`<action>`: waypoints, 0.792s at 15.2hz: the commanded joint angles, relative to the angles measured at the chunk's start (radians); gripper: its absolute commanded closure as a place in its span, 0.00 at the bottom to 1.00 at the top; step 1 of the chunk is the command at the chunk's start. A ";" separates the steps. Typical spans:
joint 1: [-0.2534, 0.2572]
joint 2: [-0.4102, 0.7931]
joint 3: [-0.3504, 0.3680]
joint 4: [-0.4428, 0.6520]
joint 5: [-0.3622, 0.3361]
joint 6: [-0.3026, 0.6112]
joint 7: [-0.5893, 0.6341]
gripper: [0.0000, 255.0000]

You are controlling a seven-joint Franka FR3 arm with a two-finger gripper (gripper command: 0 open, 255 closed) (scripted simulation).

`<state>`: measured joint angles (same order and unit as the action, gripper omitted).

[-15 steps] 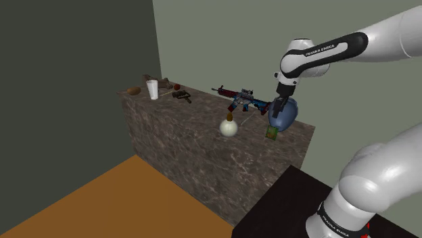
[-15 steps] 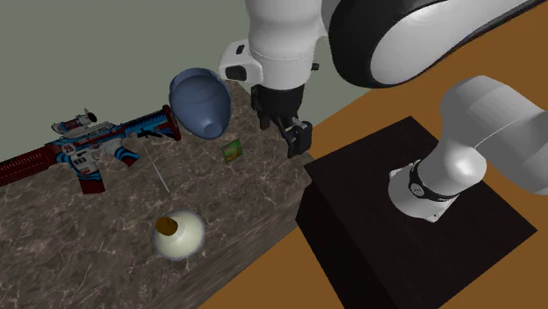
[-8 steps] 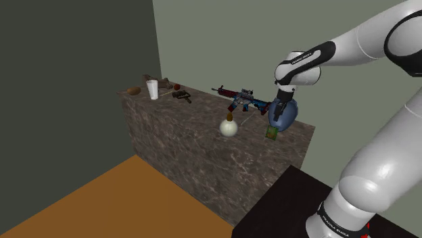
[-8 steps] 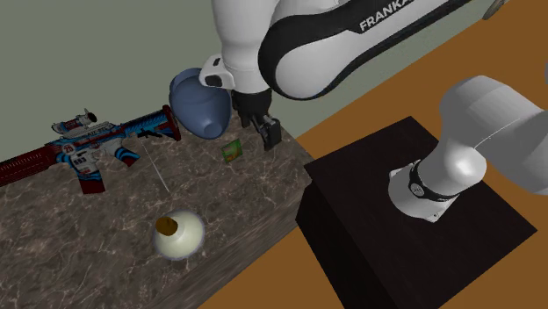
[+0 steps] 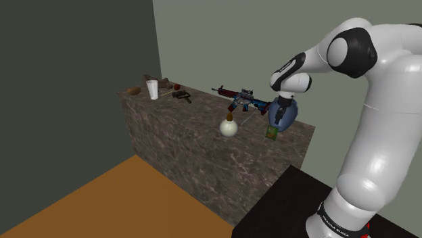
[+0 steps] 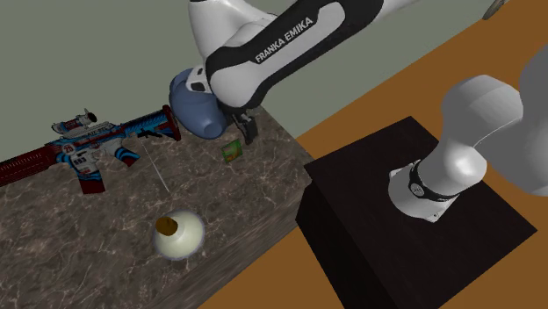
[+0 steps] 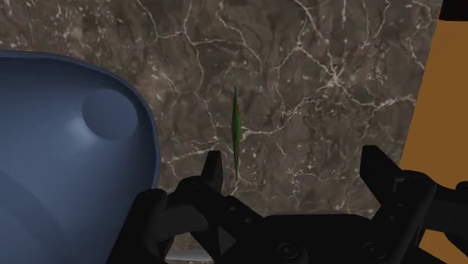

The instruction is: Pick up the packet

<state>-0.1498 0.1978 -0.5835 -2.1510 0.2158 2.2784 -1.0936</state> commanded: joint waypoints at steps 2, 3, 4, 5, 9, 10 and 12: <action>-0.060 0.135 0.019 0.097 0.092 0.003 -0.101 0.00; -0.068 0.146 0.023 0.106 0.097 0.003 -0.108 0.00; -0.071 0.156 0.028 0.104 0.105 0.013 -0.113 0.00; -0.075 0.165 0.032 0.102 0.113 0.023 -0.119 0.00; -0.089 0.204 0.051 0.096 0.145 0.062 -0.141 0.00; -0.095 0.220 0.059 0.095 0.157 0.077 -0.150 0.00; -0.098 0.219 0.063 0.095 0.155 0.077 -0.149 0.00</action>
<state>-0.2346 0.3481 -0.5156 -2.0563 0.3714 2.3560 -1.2401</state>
